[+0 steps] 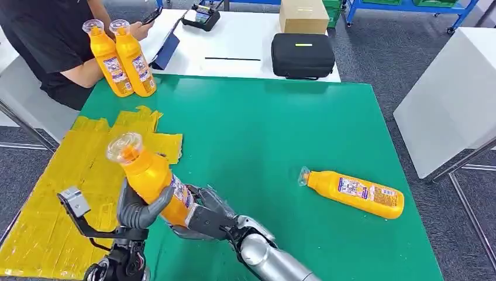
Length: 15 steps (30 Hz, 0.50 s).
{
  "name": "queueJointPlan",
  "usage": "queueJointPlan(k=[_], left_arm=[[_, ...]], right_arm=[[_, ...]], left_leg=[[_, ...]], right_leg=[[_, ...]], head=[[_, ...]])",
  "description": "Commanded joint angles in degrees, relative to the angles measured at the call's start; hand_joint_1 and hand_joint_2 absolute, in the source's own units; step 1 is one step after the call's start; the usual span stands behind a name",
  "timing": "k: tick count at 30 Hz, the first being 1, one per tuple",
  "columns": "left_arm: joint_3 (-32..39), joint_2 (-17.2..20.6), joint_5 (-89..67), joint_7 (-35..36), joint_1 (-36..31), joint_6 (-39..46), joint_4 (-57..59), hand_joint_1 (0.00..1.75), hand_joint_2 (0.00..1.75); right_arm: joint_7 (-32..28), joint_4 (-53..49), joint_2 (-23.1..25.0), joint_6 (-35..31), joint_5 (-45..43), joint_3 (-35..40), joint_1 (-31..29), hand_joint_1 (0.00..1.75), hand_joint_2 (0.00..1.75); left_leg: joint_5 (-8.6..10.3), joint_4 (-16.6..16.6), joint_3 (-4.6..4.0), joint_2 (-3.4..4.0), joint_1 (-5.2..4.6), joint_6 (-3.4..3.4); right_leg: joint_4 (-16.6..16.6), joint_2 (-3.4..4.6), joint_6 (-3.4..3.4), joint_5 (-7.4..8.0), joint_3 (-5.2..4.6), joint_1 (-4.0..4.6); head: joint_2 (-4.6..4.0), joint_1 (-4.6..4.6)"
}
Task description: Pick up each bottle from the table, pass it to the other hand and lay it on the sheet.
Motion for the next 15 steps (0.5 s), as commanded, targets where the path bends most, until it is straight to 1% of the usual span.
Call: queueJointPlan(k=[1, 3, 4, 5, 9, 10, 11, 12, 15], left_arm=[[-1.1, 1.0, 0.2, -0.3, -2.9, -0.2, 1.7, 1.75, 1.75], [-1.0, 1.2, 0.3, -0.3, -2.7, -0.2, 1.6, 1.75, 1.75], [-0.9, 1.5, -0.3, -0.6, -2.6, 0.2, 1.4, 1.75, 1.75], [-0.4, 2.0, -1.8, -1.7, -2.0, 1.8, 0.6, 1.75, 1.75], [0.1, 2.5, -1.6, -1.4, -1.4, 1.7, -0.2, 1.75, 1.75], [0.3, 2.5, -2.4, -1.9, -1.2, 2.4, -0.5, 1.75, 1.75], [1.0, 3.0, -3.4, -2.7, -0.5, 3.5, -1.2, 1.75, 1.75], [2.7, 4.2, -4.2, -3.6, 0.8, 5.0, -2.5, 1.75, 1.75], [9.9, 5.9, -7.7, -5.7, 4.7, 6.9, -5.5, 1.75, 1.75]], right_arm=[[-0.1, 3.2, -2.0, -0.6, 1.1, 5.3, 1.9, 1.75, 1.75], [-0.6, 3.4, -2.3, -2.3, 0.9, 4.9, 1.8, 1.75, 1.75], [-0.8, 2.7, -2.5, -4.3, 0.8, 4.2, 2.1, 1.75, 1.75], [-0.8, -0.1, -3.1, -6.7, 0.5, 2.6, 3.5, 0.16, 1.75], [0.0, -2.9, -3.9, -6.3, 0.4, 2.2, 4.5, 0.16, 1.75], [0.3, -4.3, -4.0, -7.1, 0.4, 1.7, 5.1, 0.0, 1.75], [0.6, -7.0, -4.3, -8.4, -0.1, 0.2, 6.1, 0.0, 1.75], [0.5, -11.7, -5.0, -9.3, -0.6, -1.3, 7.4, 0.0, 0.0], [1.8, -26.5, -8.1, -10.9, -1.1, -4.6, 11.4, 0.0, 0.0]], left_leg=[[0.0, -0.1, 0.13, -0.18, 0.03, -0.07], [0.01, -0.1, 0.12, -0.2, 0.02, -0.07], [0.0, -0.1, 0.18, -0.24, 0.02, -0.09], [0.01, -0.1, 0.14, -0.22, 0.02, -0.08], [0.01, 0.0, 0.03, -0.13, 0.02, -0.05], [-0.01, 0.0, 0.09, -0.19, 0.01, -0.08], [-0.01, 0.0, 0.07, -0.11, 0.01, -0.07], [-0.04, 0.0, 0.08, -0.14, -0.01, -0.1], [-0.07, 0.0, -0.02, 0.06, 0.0, -0.08]], right_leg=[[-0.1, -0.25, -0.06, -0.05, 0.21, 0.04], [-0.1, -0.28, -0.06, -0.06, 0.2, 0.02], [-0.1, -0.34, -0.08, -0.08, 0.28, 0.04], [-0.1, -0.31, -0.07, -0.06, 0.23, 0.03], [0.0, -0.19, -0.05, -0.03, 0.1, 0.02], [0.0, -0.27, -0.07, -0.07, 0.17, 0.01], [0.0, -0.17, -0.06, -0.05, 0.13, 0.02], [0.0, -0.21, -0.09, -0.09, 0.16, 0.0], [0.0, 0.06, -0.08, -0.04, 0.02, 0.01]], head=[[0.0, 0.02], [0.0, 0.02], [0.0, 0.02], [0.0, 0.02], [0.0, 0.02], [0.0, 0.04], [0.0, 0.02], [0.0, 0.02], [0.0, 0.04]])
